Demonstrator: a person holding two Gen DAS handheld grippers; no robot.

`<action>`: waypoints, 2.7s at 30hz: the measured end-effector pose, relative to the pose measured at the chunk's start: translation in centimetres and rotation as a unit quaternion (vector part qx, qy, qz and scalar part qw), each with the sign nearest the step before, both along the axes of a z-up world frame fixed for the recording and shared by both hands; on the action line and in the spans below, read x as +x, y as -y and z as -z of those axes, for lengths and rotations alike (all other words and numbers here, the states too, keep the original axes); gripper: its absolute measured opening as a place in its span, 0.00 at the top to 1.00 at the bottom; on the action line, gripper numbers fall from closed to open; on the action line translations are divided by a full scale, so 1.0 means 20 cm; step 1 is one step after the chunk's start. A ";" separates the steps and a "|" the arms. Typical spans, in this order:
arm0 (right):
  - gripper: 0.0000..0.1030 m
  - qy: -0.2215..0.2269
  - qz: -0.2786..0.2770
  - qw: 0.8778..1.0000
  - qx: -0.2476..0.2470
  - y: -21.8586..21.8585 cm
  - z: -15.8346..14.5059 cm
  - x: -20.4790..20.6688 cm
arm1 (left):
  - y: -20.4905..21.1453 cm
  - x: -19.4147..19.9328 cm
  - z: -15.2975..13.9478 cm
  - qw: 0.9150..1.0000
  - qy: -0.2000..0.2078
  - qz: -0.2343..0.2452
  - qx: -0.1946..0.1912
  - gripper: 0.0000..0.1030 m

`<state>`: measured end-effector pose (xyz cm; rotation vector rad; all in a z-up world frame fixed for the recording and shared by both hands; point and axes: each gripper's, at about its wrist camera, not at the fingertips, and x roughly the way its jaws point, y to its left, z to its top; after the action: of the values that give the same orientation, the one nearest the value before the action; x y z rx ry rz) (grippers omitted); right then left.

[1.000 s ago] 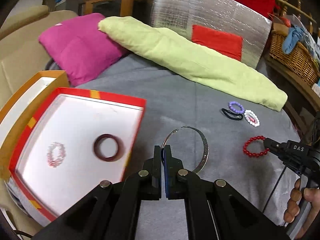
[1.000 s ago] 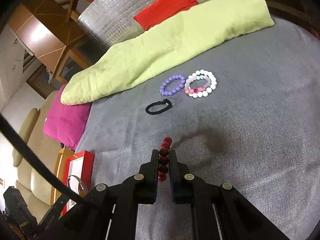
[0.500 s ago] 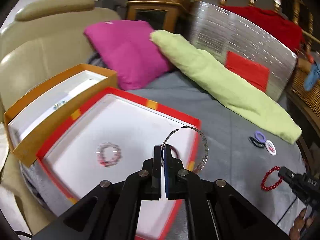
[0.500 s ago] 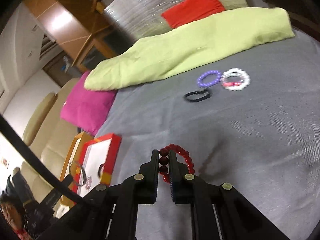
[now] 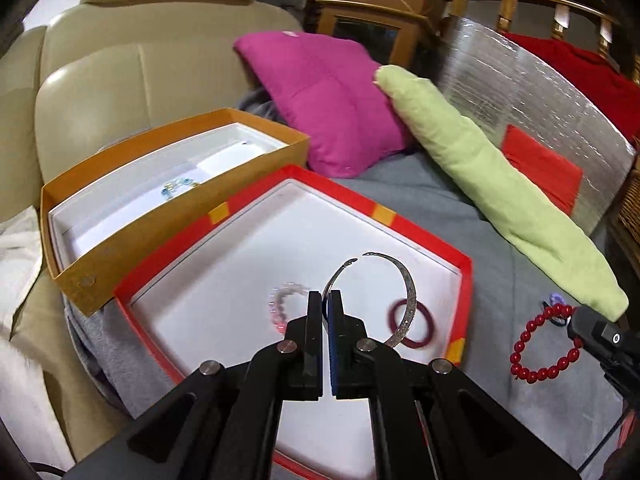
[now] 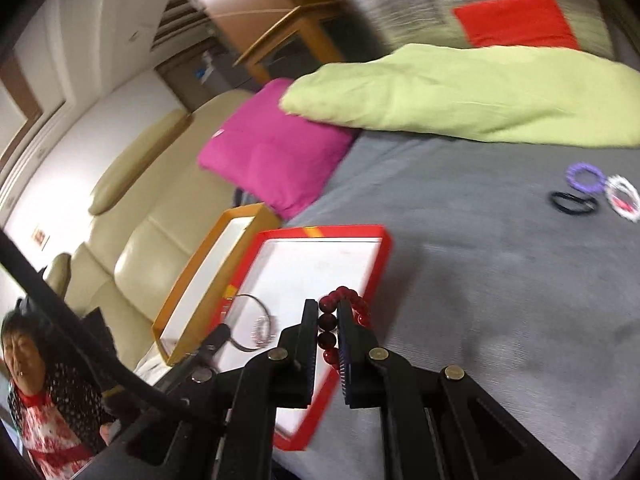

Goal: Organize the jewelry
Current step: 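Carry the red bracelet and silver bangle over the red-rimmed tray, then lower and release the red bracelet with the right tool while the left tool releases the silver bangle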

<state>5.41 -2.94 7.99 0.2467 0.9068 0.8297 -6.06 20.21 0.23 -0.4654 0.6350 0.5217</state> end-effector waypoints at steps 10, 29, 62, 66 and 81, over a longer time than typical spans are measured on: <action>0.90 -0.009 -0.045 0.998 -0.039 -0.32 0.07 -0.01 | -0.12 -0.01 0.05 0.999 -0.006 -0.029 -0.031 0.97; 0.90 -0.022 -0.070 0.996 -0.046 -0.55 0.15 0.01 | -0.24 0.00 0.08 0.997 -0.010 -0.070 -0.033 0.97; 0.90 -0.056 -0.068 0.992 -0.087 -0.48 0.38 0.03 | -0.21 0.10 0.11 0.997 -0.042 -0.066 -0.017 0.97; 0.90 -0.053 -0.070 0.992 -0.092 -0.48 0.39 0.02 | -0.22 0.12 0.11 0.997 -0.042 -0.065 -0.011 0.97; 0.90 -0.048 -0.083 0.990 -0.100 -0.52 0.42 0.02 | -0.18 0.21 0.11 0.998 -0.048 -0.035 0.005 0.97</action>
<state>5.79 7.45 -0.33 0.0364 1.1040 0.8796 -1.77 23.74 -2.02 -0.4565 0.7105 0.6160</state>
